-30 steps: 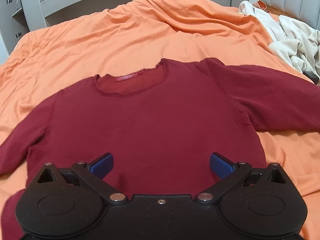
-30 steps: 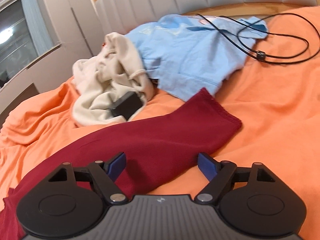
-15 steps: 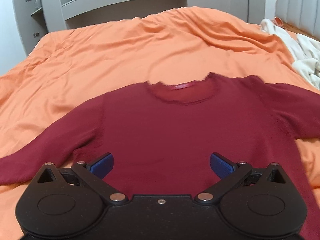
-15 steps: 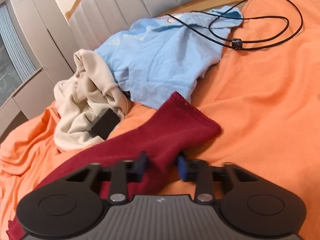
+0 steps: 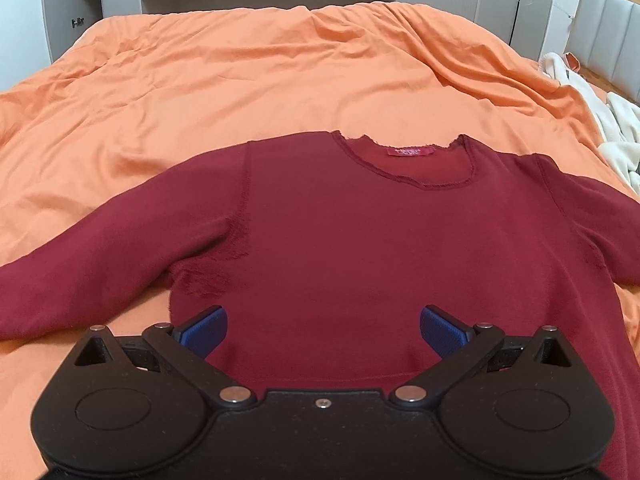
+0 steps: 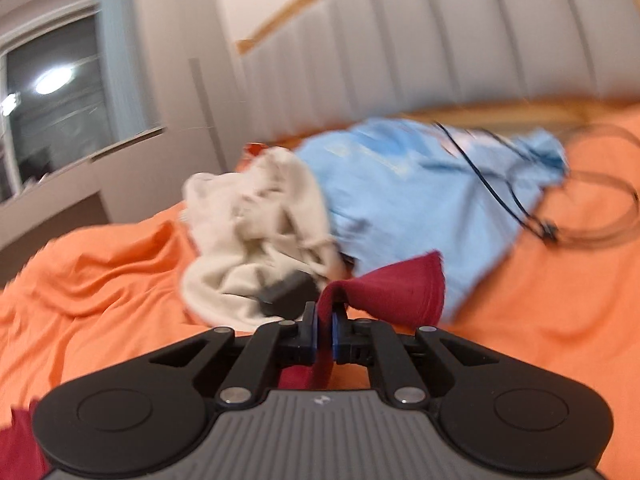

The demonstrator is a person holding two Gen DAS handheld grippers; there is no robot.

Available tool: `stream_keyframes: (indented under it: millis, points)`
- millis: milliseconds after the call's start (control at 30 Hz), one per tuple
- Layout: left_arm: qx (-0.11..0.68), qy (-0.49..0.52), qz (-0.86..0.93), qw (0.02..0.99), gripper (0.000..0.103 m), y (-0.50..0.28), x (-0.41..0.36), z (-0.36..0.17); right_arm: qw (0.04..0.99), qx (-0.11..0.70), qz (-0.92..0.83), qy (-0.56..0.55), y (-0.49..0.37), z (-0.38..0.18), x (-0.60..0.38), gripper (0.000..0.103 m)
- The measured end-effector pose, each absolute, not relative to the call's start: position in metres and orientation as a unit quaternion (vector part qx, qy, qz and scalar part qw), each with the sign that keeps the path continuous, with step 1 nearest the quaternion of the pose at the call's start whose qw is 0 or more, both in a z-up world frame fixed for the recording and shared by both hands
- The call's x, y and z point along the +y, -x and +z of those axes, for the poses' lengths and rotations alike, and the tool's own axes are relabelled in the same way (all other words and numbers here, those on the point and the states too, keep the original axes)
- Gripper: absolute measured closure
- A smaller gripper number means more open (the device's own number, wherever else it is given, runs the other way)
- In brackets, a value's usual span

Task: Fold small clothes
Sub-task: 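Lift the sleeve with the right tool and fold it across the sweater body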

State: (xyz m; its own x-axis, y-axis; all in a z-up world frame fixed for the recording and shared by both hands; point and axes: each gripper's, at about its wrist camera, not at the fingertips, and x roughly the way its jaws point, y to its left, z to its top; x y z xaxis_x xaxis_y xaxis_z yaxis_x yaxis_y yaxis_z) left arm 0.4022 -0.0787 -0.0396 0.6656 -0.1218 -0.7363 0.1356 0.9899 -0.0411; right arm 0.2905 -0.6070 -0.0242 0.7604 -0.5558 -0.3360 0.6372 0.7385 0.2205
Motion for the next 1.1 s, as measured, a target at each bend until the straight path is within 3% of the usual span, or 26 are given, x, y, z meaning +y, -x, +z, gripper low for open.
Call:
stream_keyframes:
  millis: [433, 800, 1033, 1100]
  points:
    - [0.396, 0.074, -0.069, 0.913, 0.001, -0.418, -0.035, -0.045, 0.983, 0.091, -0.096, 0.127, -0.363, 0.056, -0.397, 0.096]
    - [0.371, 0.115, -0.039, 0.921, 0.001, -0.417, -0.005, -0.029, 0.925, 0.17, 0.088, 0.327, -0.4, -0.03, -0.218, 0.096]
    - [0.361, 0.139, -0.028, 0.922, 0.001, -0.419, 0.01, -0.025, 0.881, 0.201, 0.16, 0.397, -0.377, -0.074, -0.176, 0.095]
    - [0.361, 0.143, -0.03, 0.921, 0.001, -0.42, 0.011, -0.027, 0.876, 0.209, 0.175, 0.398, -0.371, -0.075, -0.175, 0.09]
